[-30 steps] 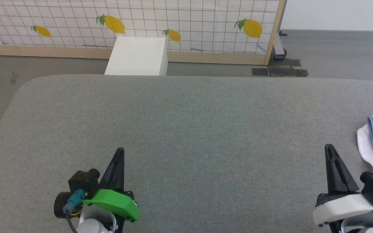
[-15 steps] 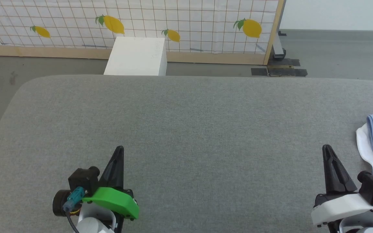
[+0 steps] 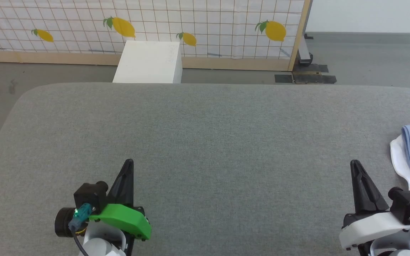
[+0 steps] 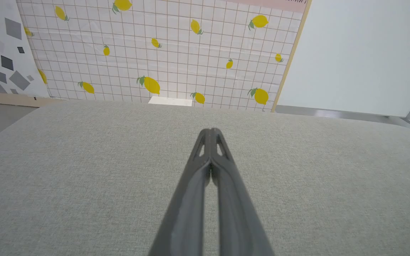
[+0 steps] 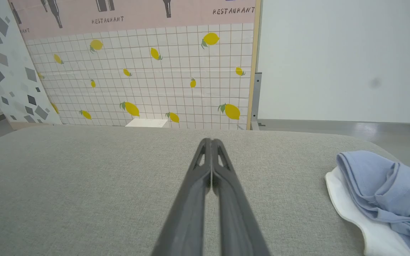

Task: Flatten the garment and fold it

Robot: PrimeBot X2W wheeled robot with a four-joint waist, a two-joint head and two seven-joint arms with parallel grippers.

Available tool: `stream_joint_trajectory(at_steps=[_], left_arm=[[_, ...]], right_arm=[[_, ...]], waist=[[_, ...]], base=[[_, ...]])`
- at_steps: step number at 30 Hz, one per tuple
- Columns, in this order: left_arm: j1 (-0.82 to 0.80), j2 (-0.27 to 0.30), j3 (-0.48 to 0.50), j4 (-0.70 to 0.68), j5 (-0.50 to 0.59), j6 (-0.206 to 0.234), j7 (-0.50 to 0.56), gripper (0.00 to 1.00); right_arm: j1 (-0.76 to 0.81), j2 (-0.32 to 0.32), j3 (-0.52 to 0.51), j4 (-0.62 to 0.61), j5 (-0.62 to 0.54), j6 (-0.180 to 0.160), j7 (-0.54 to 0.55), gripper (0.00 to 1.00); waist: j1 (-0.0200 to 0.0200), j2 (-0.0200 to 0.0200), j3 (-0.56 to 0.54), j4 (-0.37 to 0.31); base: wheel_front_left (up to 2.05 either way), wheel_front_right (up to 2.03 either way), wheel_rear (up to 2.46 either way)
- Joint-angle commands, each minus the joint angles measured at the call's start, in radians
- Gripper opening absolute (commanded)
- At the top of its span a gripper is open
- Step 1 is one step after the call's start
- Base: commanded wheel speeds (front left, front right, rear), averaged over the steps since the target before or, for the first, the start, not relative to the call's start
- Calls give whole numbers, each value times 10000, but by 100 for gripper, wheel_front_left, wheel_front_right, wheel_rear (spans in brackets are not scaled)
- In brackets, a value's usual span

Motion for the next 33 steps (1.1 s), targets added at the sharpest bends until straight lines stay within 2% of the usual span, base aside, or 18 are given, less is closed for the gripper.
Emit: stream_joint_trajectory(at_steps=[1,33], left_arm=[[158,-14,52,-91,187,54,51,0],[422,-30,263,-840,785,371,739,0]], right_arm=[[-113,6,44,-29,-84,-4,39,0],[-254,13,332,-76,-386,-8,465,0]], waist=[[0,-1,0,-4],[0,-1,2,-117]], base=[[0,0,0],[0,0,0]])
